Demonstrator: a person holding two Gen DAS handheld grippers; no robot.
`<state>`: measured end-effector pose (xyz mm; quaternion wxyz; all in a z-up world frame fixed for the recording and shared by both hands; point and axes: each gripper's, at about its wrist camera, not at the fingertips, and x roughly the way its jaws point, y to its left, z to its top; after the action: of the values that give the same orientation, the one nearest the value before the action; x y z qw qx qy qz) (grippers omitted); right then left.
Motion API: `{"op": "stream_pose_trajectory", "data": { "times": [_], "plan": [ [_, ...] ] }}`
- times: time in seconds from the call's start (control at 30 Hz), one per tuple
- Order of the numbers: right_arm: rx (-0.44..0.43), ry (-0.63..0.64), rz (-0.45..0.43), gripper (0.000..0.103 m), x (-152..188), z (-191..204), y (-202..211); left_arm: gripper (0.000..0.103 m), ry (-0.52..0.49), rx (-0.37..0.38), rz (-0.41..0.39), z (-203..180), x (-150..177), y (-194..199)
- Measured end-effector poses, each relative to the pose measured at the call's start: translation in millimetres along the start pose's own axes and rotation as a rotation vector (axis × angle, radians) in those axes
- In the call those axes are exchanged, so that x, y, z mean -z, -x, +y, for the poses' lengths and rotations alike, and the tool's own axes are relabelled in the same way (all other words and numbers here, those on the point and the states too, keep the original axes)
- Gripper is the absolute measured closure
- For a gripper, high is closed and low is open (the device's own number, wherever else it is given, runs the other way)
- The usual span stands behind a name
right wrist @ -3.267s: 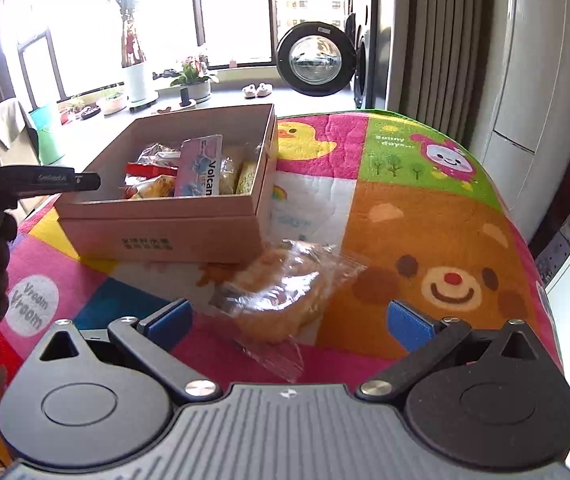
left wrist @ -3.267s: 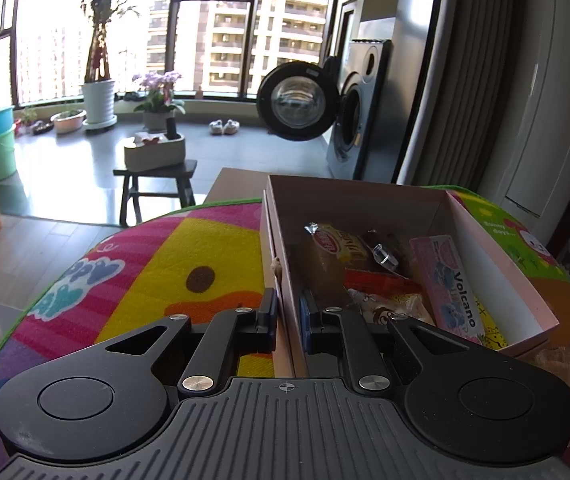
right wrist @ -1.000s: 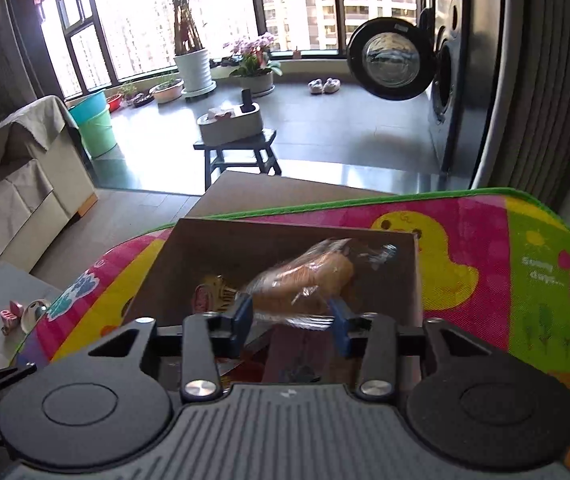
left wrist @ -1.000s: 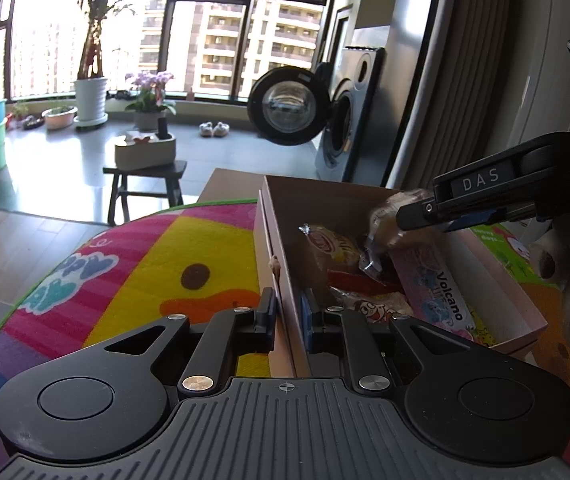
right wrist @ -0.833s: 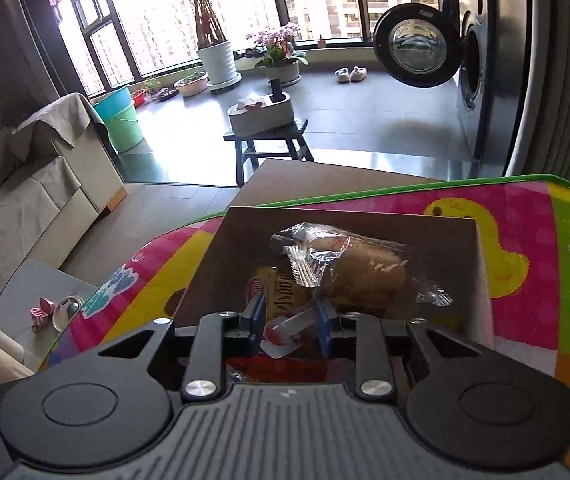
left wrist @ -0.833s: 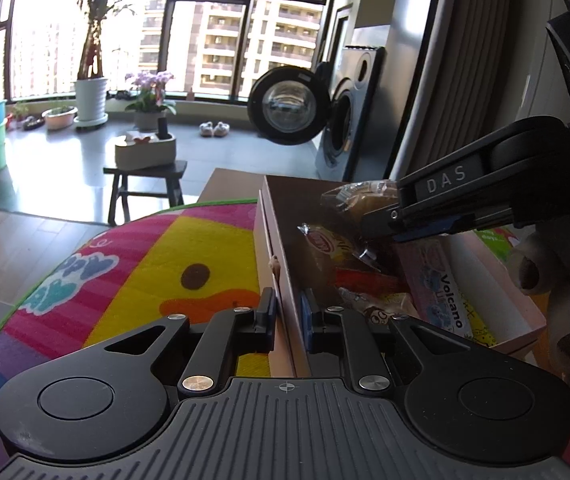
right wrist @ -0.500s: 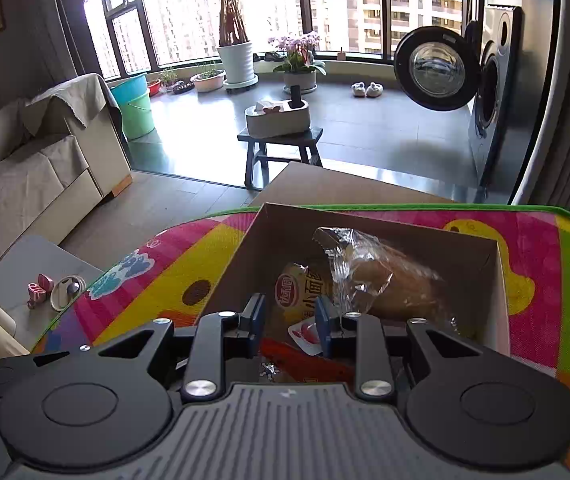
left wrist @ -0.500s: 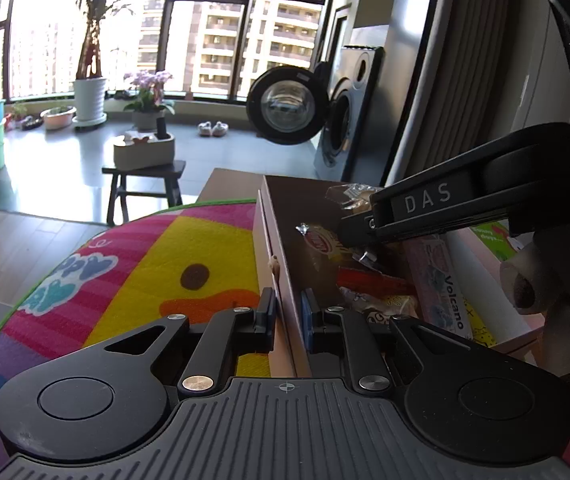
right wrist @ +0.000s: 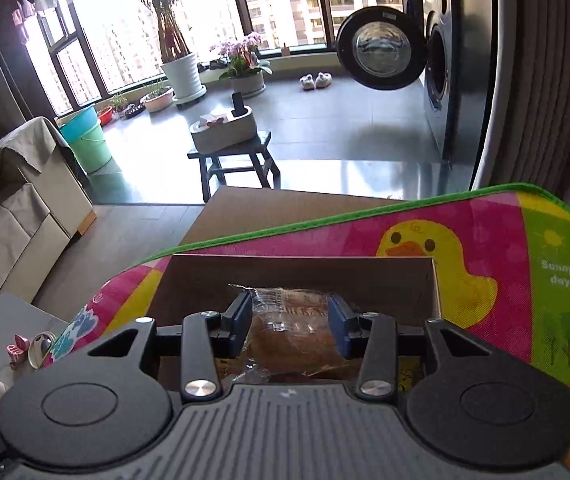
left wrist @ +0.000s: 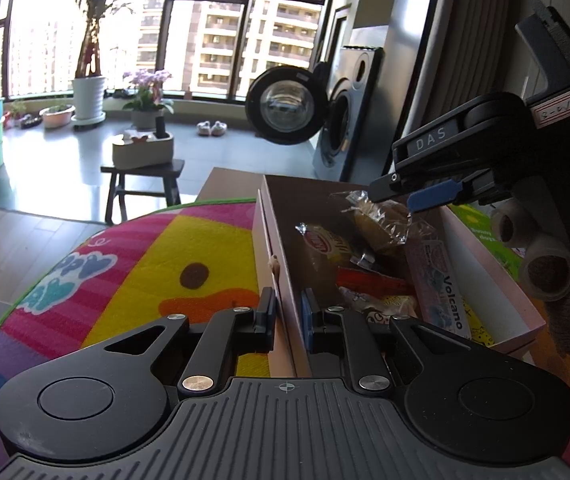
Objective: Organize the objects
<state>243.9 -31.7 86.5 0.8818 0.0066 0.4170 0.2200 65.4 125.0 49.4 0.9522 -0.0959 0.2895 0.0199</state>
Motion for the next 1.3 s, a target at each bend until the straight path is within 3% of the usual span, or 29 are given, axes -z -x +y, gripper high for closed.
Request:
{"op": "stream_pose_trajectory", "data": {
  "times": [0.33,0.63,0.73,0.8,0.87,0.93,1.0,1.07,1.17,1.3],
  "plan": [
    [0.133,0.08,-0.056,0.061,18,7,4,0.087,-0.002,0.002,-0.001,0,0,1],
    [0.063,0.032,-0.041,0.057,24,-1,10,0.088,-0.006,-0.003,0.002,-2,-1,1],
    [0.074,0.057,-0.105,0.056,27,-6,41,0.088,-0.009,-0.006,0.004,-2,1,1],
    [0.087,0.107,-0.159,0.048,33,-9,69,0.088,-0.013,-0.008,0.006,-2,1,1],
    [0.101,0.165,-0.206,0.019,47,-12,96,0.088,-0.016,-0.01,0.007,-2,1,2],
    [0.117,0.235,-0.217,0.015,68,-17,116,0.088,-0.018,-0.014,0.007,-3,1,2],
    [0.142,0.269,-0.164,0.019,88,-24,122,0.087,-0.023,-0.02,0.01,-5,2,2],
    [0.143,0.217,-0.115,0.046,103,-36,120,0.087,-0.031,-0.027,0.01,-6,2,2],
    [0.074,0.111,-0.087,0.05,117,-53,119,0.087,-0.042,-0.038,0.022,-8,3,0],
    [0.025,0.159,-0.1,0.049,142,-45,119,0.088,-0.055,-0.047,0.021,-10,3,-1]
  ]
}}
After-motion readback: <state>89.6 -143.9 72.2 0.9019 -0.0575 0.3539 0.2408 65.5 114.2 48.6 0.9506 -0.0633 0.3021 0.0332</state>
